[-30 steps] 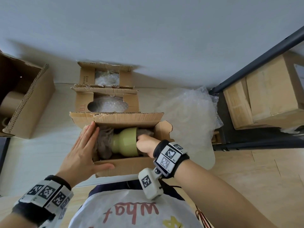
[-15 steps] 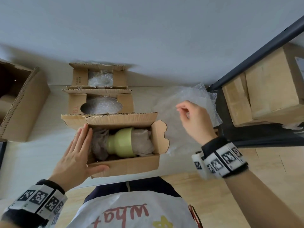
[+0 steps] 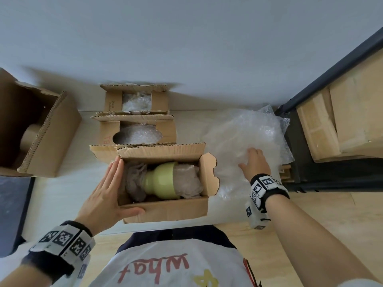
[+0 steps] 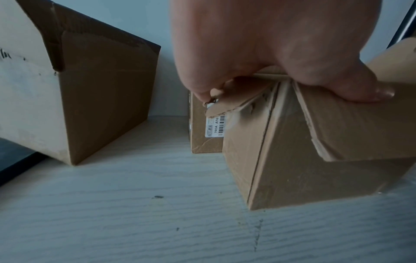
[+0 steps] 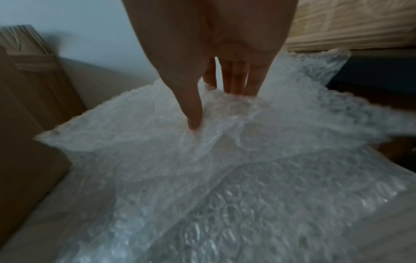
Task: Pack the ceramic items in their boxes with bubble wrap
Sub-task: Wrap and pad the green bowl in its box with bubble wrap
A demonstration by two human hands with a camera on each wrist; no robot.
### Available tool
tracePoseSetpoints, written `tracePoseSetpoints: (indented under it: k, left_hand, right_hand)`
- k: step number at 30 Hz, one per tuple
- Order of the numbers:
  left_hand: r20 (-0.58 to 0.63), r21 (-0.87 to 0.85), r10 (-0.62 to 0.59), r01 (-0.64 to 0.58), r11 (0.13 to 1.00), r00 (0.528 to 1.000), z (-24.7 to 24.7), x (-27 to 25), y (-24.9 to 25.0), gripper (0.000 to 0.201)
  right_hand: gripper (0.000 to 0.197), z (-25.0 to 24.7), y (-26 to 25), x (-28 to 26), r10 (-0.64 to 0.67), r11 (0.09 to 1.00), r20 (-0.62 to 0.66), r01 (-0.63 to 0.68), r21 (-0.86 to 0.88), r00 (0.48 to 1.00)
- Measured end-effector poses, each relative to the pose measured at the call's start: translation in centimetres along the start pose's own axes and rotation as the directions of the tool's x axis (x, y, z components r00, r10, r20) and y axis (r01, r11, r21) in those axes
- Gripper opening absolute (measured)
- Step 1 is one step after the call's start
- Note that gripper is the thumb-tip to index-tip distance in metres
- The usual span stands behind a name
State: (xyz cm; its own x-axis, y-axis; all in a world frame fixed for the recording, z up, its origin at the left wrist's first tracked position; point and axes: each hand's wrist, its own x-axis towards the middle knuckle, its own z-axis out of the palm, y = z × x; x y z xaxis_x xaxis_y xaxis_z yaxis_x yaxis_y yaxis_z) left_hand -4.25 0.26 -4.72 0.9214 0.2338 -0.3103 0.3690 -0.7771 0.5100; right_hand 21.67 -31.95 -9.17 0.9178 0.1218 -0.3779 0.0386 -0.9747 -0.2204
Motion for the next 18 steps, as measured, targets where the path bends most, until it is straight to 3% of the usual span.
tracePoseSetpoints:
  k: [6,11,14,16,18]
  left_hand:
    - [0.015,0.023,-0.043,0.043,0.999,0.999,-0.4,-0.1,0.2,0.134]
    - [0.078,0.072,0.004,-0.010,0.997,0.997,-1.8,-0.1,0.8,0.128]
    - [0.068,0.169,0.092,-0.102,0.980,0.993,-3.9,0.4,2.6,0.084]
    - [-0.022,0.070,0.151,-0.149,0.986,0.988,-5.8,0.9,5.1,0.064]
    - [-0.120,-0.069,0.254,-0.263,0.962,0.960,-8.0,1.9,8.3,0.057]
  right_hand:
    - [0.022,-3.7,1.4,0.1,0.044,0.993,-0.166,-0.026,0.111,0.985]
    - [0.016,-9.0,1.8,-1.5,0.081,0.911,-0.392,0.091,0.401,0.916]
    - [0.014,-12.4,0.0,-3.4,0.041,0.740,-0.395,0.238,0.629,0.918]
    - [0.015,-14.2,-1.9,-4.9,-0.020,0.561,-0.318,0.274,0.781,0.948]
    - [0.017,-15.3,-4.0,-6.3,-0.143,0.427,-0.168,0.214,0.879,0.975]
